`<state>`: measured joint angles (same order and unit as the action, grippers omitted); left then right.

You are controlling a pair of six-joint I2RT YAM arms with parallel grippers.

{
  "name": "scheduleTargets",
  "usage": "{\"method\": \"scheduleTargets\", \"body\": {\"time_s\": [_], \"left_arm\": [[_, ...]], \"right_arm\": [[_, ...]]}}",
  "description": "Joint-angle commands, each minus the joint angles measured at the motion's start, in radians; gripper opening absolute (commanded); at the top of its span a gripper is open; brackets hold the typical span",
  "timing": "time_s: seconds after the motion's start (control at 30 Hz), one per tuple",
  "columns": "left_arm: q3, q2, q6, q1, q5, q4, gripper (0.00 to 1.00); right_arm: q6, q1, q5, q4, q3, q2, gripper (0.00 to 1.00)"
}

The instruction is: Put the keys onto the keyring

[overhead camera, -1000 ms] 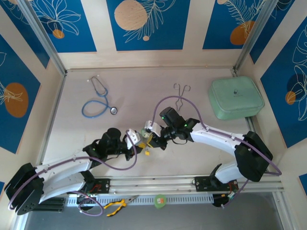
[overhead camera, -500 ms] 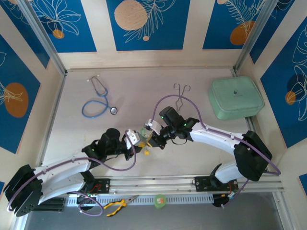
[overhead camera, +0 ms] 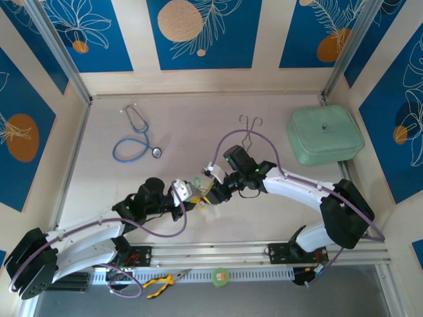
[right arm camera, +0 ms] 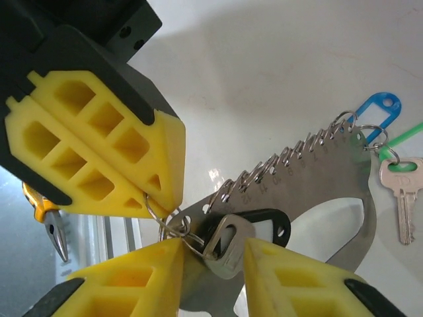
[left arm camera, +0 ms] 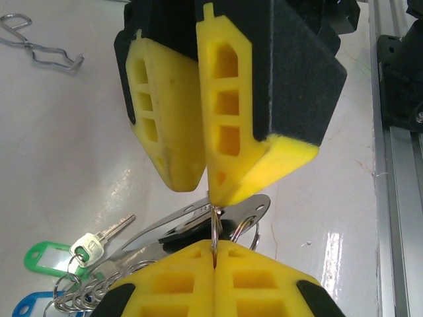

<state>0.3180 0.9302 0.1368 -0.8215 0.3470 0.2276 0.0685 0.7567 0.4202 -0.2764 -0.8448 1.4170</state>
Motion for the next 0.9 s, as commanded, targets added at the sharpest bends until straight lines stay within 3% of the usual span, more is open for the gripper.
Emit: {"method": "scheduleTargets", "body": {"time_s": [0.0, 0.33, 0.6, 0.73, 0.87], "left_arm": [[-0.013, -0.001, 0.019, -0.012, 0.032, 0.082, 0.0], [-0.072, 0.052, 0.03, -0.011, 0.084, 0.28, 0.0], [-0.079, 0.066, 0.035, -0.011, 0.099, 0.315, 0.0], [-0.077, 0.064, 0.044, -0.011, 0.107, 0.314, 0.0], [-0.079, 0.057, 0.049, -0.011, 0.115, 0.309, 0.0]], "right_arm": [[0.075, -0.013, 0.061, 0.009, 0.024, -0.076, 0.33], [0.532, -0.005, 0.066, 0.042, 0.054, -0.126, 0.33], [0.669, 0.024, 0.059, 0.032, 0.047, -0.084, 0.3], [0.671, 0.033, 0.04, 0.049, 0.048, -0.065, 0.29], [0.656, 0.036, -0.004, 0.079, 0.055, -0.056, 0.23]]}}
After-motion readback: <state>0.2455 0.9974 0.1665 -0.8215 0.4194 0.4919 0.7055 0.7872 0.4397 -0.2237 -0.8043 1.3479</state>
